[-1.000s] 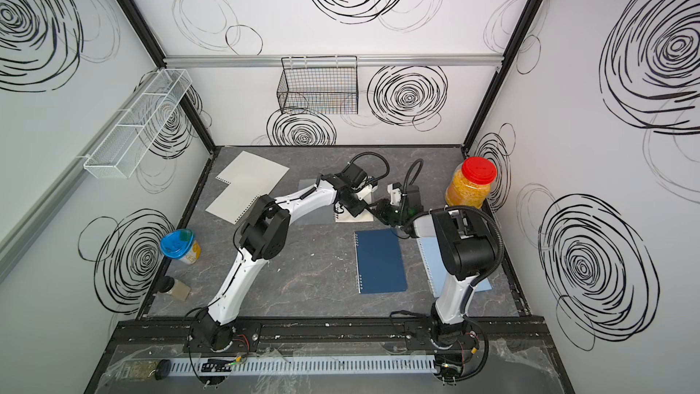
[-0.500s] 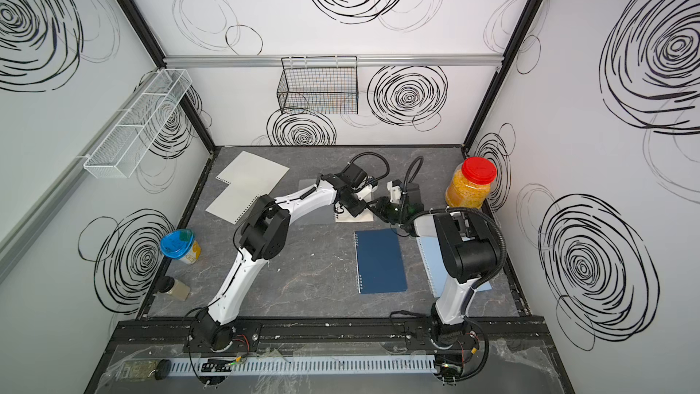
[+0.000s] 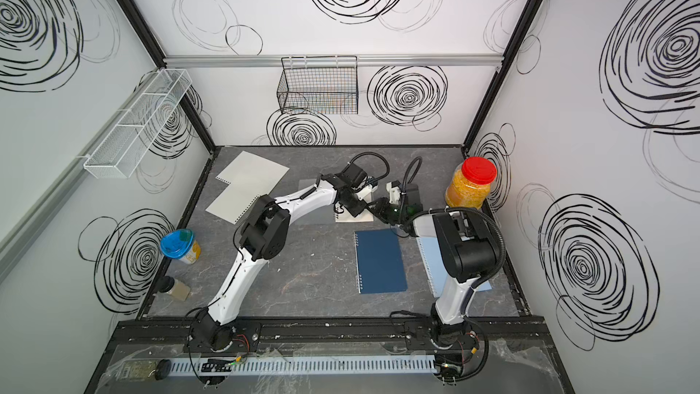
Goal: Tear off pages from different notebooks
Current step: Tear off the paper from the notebook.
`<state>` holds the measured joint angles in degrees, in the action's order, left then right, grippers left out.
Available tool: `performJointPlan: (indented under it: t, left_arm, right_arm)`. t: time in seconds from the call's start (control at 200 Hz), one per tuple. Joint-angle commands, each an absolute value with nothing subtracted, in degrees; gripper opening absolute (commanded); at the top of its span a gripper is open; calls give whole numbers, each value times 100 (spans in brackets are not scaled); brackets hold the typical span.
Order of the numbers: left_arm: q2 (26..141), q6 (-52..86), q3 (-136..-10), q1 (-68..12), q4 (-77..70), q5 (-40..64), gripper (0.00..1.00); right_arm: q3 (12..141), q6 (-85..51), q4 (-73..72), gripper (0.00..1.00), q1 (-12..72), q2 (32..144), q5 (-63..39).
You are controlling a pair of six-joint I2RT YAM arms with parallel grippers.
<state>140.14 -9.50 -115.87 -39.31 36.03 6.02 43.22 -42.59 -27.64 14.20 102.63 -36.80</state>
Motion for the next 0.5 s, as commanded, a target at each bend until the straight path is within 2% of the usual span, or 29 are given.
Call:
performJointPlan:
  t: [0.0,0.495]
  left_arm:
    - [14554,-1055,-11188,-3902,4666,536,0]
    - [14555,-1064,-11188,-3895,4667,545,0]
  right_arm:
    - [4378,-4222,-2777,34,1453,10332,-3657]
    - [4313,-4233,-2797,34,1459,10353,-3624]
